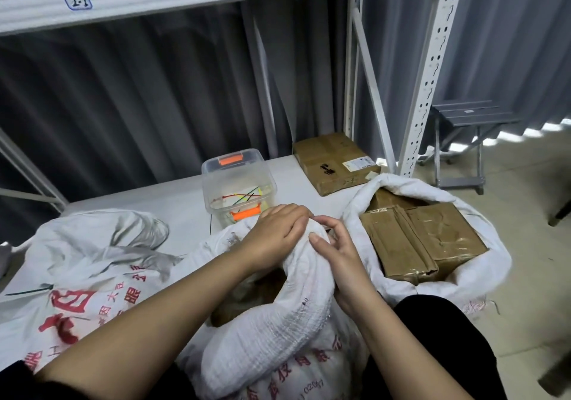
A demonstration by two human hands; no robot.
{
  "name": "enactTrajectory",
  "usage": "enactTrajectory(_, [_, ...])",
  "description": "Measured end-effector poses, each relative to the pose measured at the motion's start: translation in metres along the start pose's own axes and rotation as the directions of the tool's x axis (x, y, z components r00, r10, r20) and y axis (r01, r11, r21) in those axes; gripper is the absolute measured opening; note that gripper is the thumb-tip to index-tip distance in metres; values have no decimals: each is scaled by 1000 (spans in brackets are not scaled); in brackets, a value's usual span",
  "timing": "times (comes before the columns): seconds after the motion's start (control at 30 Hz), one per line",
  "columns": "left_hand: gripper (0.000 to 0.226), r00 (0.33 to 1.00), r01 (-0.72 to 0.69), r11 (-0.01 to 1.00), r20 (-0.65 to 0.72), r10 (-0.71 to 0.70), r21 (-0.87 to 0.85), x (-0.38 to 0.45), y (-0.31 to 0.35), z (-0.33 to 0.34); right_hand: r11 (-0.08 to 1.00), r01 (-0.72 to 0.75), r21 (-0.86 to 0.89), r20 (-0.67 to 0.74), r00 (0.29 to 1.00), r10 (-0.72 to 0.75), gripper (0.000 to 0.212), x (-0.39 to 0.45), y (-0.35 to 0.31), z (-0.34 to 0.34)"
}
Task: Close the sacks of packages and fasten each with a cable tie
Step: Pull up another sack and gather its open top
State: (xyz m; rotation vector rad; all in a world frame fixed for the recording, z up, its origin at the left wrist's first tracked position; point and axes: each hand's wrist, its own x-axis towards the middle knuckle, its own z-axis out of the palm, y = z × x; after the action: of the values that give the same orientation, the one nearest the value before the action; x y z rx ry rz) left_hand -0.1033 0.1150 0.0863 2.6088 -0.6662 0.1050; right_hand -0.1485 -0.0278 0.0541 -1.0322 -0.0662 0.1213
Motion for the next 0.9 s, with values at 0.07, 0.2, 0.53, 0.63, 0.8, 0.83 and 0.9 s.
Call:
enactTrajectory(0.07, [55,996,27,999,-82,-24,34,-10,7,5,987,-27,157,-24,999,31,27,1,-1,1])
enactTrajectory(0.2, [83,990,136,991,-22,-136,4,-37,28,16,939,-38,343,-105,991,78,30,8,-4,2])
enactTrajectory(0.53, [67,932,356,854,-214,-293,380,-35,29,17,856,-20,517,-145,983,111,43,24,-1,15])
enactTrajectory(0.63, [34,924,276,751,-381,-34,600,-33,21,16,856,2,517,-218,967,130,52,25,-3,14])
enactTrajectory(0.8, [16,953,223,647,-302,11,729,-37,22,8,836,-5,549,-303,931,205,58,31,-11,9])
enactTrajectory(0.83, [17,959,207,621,-284,26,756,-36,16,9,826,-8,564,-304,928,216,59,32,-10,8])
enactTrajectory(0.9, [21,974,148,627,-222,41,765,-39,11,9,824,-15,566,-302,926,225,59,32,-9,6])
